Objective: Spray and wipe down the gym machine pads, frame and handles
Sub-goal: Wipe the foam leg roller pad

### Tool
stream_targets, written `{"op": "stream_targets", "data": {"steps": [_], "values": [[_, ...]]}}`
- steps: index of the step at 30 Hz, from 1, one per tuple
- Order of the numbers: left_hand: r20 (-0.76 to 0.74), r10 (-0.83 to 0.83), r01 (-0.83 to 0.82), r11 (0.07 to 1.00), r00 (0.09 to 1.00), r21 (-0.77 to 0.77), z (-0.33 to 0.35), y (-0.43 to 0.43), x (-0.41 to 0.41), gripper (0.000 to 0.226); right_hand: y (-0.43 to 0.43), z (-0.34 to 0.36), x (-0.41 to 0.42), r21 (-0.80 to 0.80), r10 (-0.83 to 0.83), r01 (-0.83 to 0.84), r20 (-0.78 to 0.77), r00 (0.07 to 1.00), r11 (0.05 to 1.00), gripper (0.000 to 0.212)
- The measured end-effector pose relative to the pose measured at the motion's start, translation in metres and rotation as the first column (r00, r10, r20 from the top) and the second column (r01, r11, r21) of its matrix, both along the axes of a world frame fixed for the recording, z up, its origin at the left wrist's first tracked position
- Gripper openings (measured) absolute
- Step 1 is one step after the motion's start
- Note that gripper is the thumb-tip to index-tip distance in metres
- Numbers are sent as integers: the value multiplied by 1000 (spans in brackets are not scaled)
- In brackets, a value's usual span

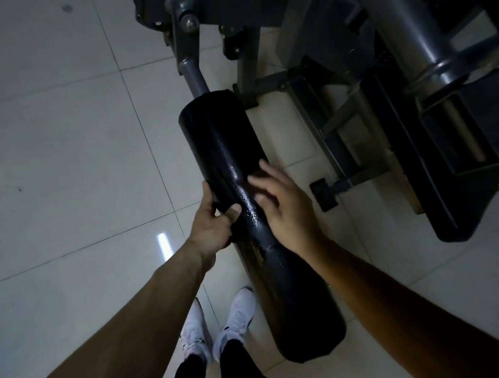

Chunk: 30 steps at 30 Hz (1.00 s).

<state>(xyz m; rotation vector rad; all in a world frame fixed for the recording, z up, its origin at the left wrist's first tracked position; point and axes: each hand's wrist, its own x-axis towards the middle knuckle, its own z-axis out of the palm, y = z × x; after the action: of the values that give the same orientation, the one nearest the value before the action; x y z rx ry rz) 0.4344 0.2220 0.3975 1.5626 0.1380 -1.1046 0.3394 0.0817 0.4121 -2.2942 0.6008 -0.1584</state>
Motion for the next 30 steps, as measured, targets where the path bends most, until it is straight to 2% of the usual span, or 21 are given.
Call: {"op": "stream_targets", "data": {"steps": [2, 4, 6, 7, 10, 13, 17, 22, 27, 30], "values": [[-12, 25, -25, 1000, 1000, 11, 5, -1, -2, 83, 2, 7, -30, 28, -24, 24, -5, 1000, 999, 44], [-20, 39, -38, 999, 999, 26, 10, -3, -3, 81, -6, 14, -40, 24, -203, 203, 30, 979, 979, 53], [-13, 58, -58, 998, 998, 39, 12, -3, -5, 76, -17, 28, -39, -43, -348, 349, 30, 937, 936, 64], [-13, 69, -68, 997, 998, 43, 13, -3, -6, 76, -20, 32, -37, -101, -354, 355, 26, 935, 930, 66], [-18, 85, -84, 995, 996, 49, 14, -3, -8, 77, -6, 26, -30, -198, -158, 149, -28, 987, 969, 59], [-21, 81, -80, 996, 996, 35, 13, -1, -9, 72, 19, 5, -39, -120, 42, -51, -74, 996, 991, 68], [-33, 58, -58, 998, 998, 26, 8, 2, -6, 63, 13, -7, -43, 34, 48, -46, -70, 996, 998, 67], [-21, 59, -58, 998, 998, 20, 2, 4, -5, 75, -1, -12, 11, -61, 173, -173, -5, 985, 983, 64], [-36, 102, -102, 995, 994, 20, 5, 2, -8, 80, -12, -17, 133, -159, 153, -147, 26, 988, 976, 57], [-52, 122, -122, 992, 991, 12, 8, 3, -8, 80, -15, -15, 132, -190, 189, -185, 0, 982, 964, 55]]}}
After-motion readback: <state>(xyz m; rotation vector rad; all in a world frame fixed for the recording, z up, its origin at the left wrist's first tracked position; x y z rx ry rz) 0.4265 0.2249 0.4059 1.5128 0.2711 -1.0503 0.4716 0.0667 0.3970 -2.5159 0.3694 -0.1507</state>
